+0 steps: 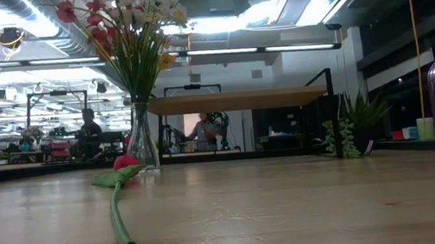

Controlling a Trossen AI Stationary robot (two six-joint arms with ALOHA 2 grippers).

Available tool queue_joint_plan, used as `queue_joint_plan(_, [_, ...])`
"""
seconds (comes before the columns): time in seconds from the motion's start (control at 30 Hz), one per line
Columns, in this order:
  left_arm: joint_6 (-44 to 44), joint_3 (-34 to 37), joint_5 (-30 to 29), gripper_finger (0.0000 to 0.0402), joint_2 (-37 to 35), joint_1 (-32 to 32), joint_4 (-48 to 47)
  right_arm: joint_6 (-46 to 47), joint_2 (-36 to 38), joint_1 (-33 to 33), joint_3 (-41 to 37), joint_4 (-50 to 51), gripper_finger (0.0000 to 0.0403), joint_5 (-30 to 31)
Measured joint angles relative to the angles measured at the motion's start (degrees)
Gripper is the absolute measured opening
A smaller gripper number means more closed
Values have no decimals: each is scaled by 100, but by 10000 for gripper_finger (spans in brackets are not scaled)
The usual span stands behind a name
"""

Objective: Pick and place flowers into a vace then onto a shelf
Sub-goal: Put the white flower into the purple vase

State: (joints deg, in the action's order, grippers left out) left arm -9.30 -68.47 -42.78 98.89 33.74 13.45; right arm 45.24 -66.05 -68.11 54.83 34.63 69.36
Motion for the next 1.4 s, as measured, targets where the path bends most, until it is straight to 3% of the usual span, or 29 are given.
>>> queue_joint_plan(0.93, [-2, 0, 68, 2, 0, 0, 0, 1905, -1088, 234, 0, 1405, 6, 24])
queue_joint_plan(1.4, [-1, 0, 68, 6, 0, 0, -1, 1899, -1212, 240, 0, 1480, 34, -16])
